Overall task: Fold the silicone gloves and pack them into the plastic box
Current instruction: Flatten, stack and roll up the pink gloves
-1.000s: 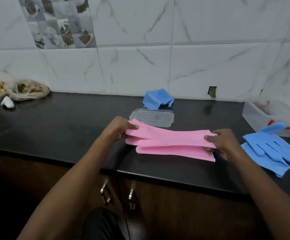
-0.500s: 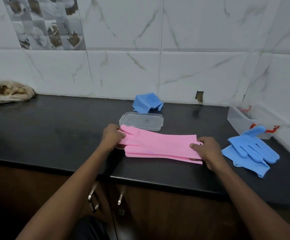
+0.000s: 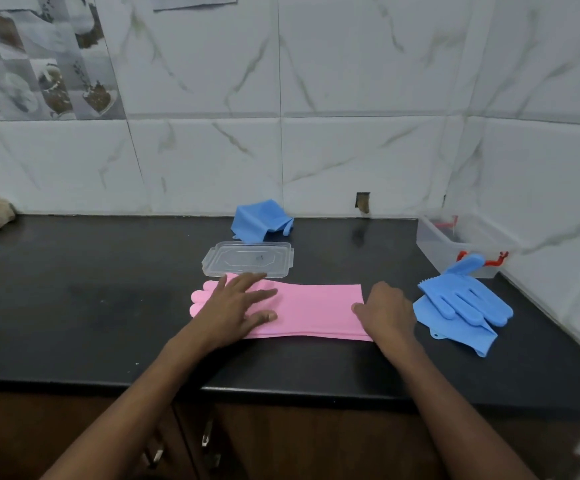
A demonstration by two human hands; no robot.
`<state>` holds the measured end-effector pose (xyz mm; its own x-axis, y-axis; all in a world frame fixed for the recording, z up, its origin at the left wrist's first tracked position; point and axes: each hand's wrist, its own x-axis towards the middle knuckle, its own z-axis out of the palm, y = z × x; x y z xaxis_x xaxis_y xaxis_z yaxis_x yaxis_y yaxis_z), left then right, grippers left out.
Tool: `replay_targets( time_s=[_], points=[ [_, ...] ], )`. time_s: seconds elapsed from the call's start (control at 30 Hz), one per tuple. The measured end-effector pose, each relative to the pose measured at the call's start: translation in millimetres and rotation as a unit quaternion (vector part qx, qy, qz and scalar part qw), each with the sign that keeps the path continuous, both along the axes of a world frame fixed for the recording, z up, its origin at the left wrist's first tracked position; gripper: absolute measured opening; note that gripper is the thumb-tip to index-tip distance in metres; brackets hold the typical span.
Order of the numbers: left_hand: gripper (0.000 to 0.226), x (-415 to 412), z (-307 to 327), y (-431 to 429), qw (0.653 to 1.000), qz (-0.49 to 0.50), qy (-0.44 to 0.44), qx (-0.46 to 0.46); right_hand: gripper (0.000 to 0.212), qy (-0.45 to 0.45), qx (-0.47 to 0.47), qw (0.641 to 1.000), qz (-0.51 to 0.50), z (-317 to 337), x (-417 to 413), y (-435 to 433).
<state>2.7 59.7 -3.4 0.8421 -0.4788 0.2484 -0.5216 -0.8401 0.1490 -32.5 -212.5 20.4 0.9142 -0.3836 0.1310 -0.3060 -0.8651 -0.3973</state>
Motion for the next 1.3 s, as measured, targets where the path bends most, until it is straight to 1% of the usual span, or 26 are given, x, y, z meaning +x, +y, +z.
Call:
replay_targets(
  time_s=[0.07, 0.1, 0.23, 0.3, 0.37, 0.43, 0.5, 0.53, 0.6, 0.7, 0.8, 0.83, 0.87, 0.9, 0.93, 0.97, 1.0, 1.07, 1.13, 1.17, 1.2, 1.3],
  points=[
    [0.058, 4, -9, -1, 0.998, 0.003, 0.049, 0.042, 0.028, 0.008, 0.001, 1.000, -0.004, 3, 1, 3],
    [0.059, 5, -11, -1, 0.997, 0.004, 0.057, 0.056, 0.029, 0.018, 0.012, 1.000, 0.000, 4, 1, 5],
    [0.062, 4, -16, 0, 0.995, 0.006, 0.056, 0.082, 0.034, 0.064, 0.127, 0.990, 0.020, 8, 7, 4],
    [0.064, 2, -17, 0, 0.993, 0.005, 0.060, 0.098, 0.031, 0.084, 0.153, 0.984, 0.030, 8, 9, 2],
    [0.060, 1, -16, 0, 0.992, 0.002, 0.061, 0.112, 0.027, 0.091, 0.122, 0.988, 0.031, 8, 8, 3],
    [0.056, 3, -13, -1, 0.990, 0.001, 0.069, 0.126, 0.025, 0.071, 0.045, 0.996, 0.023, 8, 7, 6],
    [0.057, 4, -11, -2, 0.988, -0.001, 0.079, 0.136, 0.028, 0.064, 0.001, 0.998, 0.018, 10, 5, 10],
    [0.058, 4, -10, -2, 0.987, -0.002, 0.084, 0.138, 0.029, 0.072, -0.003, 0.997, 0.018, 12, 5, 11],
    [0.061, 4, -11, -2, 0.987, -0.003, 0.088, 0.134, 0.026, 0.091, 0.019, 0.995, 0.022, 13, 7, 13],
    [0.062, 4, -12, -2, 0.989, -0.004, 0.083, 0.126, 0.022, 0.102, 0.091, 0.990, 0.026, 11, 12, 14],
    [0.059, 2, -13, -2, 0.989, -0.003, 0.078, 0.128, 0.020, 0.075, 0.186, 0.979, 0.017, 8, 15, 12],
    [0.058, 2, -12, -2, 0.989, -0.002, 0.077, 0.129, 0.019, 0.055, 0.242, 0.969, 0.016, 7, 16, 10],
    [0.056, 2, -11, -2, 0.989, -0.002, 0.076, 0.129, 0.020, 0.043, 0.312, 0.949, 0.017, 8, 17, 8],
    [0.055, 2, -11, -3, 0.989, -0.001, 0.076, 0.127, 0.025, 0.035, 0.383, 0.923, 0.019, 9, 17, 6],
    [0.054, 1, -10, -4, 0.989, 0.001, 0.076, 0.124, 0.032, 0.030, 0.434, 0.900, 0.016, 8, 17, 4],
    [0.053, 1, -9, -5, 0.990, 0.003, 0.078, 0.119, 0.038, 0.029, 0.457, 0.889, 0.008, 6, 17, 1],
    [0.053, 1, -8, -6, 0.990, 0.005, 0.079, 0.112, 0.041, 0.029, 0.462, 0.886, -0.001, 4, 17, -3],
    [0.053, 0, -6, -11, 0.992, 0.003, 0.081, 0.100, 0.041, 0.020, 0.454, 0.891, -0.020, 0, 16, -12],
    [0.054, -1, -4, -25, 0.992, -0.010, 0.080, 0.101, 0.046, -0.009, 0.413, 0.910, -0.039, -1, 16, -25],
    [0.054, -2, -4, -34, 0.991, -0.017, 0.076, 0.111, 0.050, -0.027, 0.375, 0.925, -0.051, 1, 16, -31],
    [0.054, -3, -5, -44, 0.990, -0.022, 0.073, 0.122, 0.050, -0.038, 0.331, 0.941, -0.057, 3, 15, -37],
    [0.054, 0, -3, -62, 0.987, -0.025, 0.082, 0.137, 0.032, -0.005, 0.200, 0.978, -0.050, 11, 15, -44]
  ],
)
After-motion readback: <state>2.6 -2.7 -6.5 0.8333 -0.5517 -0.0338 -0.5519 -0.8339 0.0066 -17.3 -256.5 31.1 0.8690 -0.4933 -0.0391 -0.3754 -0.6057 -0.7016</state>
